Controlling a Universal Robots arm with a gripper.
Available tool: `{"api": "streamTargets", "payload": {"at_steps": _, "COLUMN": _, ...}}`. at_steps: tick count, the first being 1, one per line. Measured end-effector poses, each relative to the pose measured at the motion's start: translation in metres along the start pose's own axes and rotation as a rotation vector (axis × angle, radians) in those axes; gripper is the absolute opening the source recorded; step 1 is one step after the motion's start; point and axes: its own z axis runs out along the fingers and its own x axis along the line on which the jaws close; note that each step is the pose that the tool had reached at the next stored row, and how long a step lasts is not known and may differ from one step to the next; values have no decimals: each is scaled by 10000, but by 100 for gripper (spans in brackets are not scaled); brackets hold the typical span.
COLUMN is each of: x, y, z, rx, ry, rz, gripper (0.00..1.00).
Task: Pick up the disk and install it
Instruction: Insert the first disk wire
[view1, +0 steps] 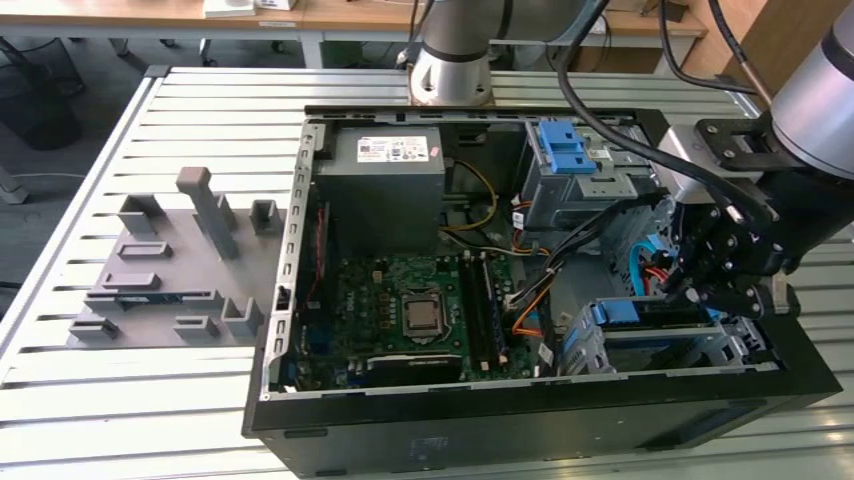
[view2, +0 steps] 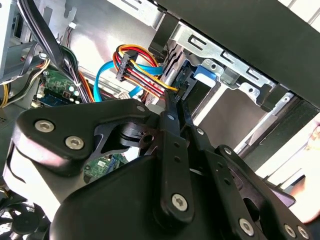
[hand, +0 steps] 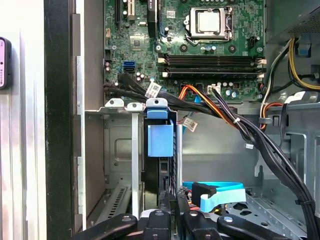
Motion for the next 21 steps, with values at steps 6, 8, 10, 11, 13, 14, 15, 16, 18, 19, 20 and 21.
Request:
{"api": "streamTargets", "payload": {"at_steps": 6, "x": 7, "y": 0, "z": -6, "rx": -2, "ry": -2, "rz": -73, "gripper": 17}}
{"api": "streamTargets", "payload": {"at_steps": 8, "x": 13, "y": 0, "z": -6, "rx": -3, "ry": -2, "rz": -75, "gripper": 17}}
{"api": "streamTargets", "payload": {"at_steps": 10, "x": 17, "y": -2, "z": -6, "rx": -3, "ry": -1, "rz": -76, "gripper": 17}}
{"api": "streamTargets", "payload": {"at_steps": 11, "x": 20, "y": -5, "z": -6, "rx": -3, "ry": -2, "rz": -75, "gripper": 17}}
{"api": "streamTargets", "payload": {"at_steps": 13, "x": 22, "y": -9, "z": -6, "rx": -3, "ry": -2, "rz": -75, "gripper": 17}}
{"api": "streamTargets", "payload": {"at_steps": 14, "x": 23, "y": -9, "z": -6, "rx": -3, "ry": -3, "rz": -75, "gripper": 17}}
{"api": "streamTargets", "payload": {"at_steps": 15, "x": 24, "y": -9, "z": -5, "rx": -2, "ry": -4, "rz": -74, "gripper": 17}}
{"api": "streamTargets", "payload": {"at_steps": 16, "x": 25, "y": -9, "z": -4, "rx": -2, "ry": -3, "rz": -74, "gripper": 17}}
{"api": "streamTargets", "payload": {"at_steps": 18, "x": 25, "y": -9, "z": -4, "rx": -2, "ry": 0, "rz": -75, "gripper": 17}}
{"api": "streamTargets", "payload": {"at_steps": 19, "x": 26, "y": -9, "z": -3, "rx": -3, "ry": -1, "rz": -74, "gripper": 17}}
{"api": "streamTargets", "payload": {"at_steps": 20, "x": 26, "y": -9, "z": -3, "rx": -3, "ry": -4, "rz": -75, "gripper": 17}}
{"api": "streamTargets", "payload": {"at_steps": 21, "x": 25, "y": -9, "z": 0, "rx": -3, "ry": -15, "rz": -74, "gripper": 17}}
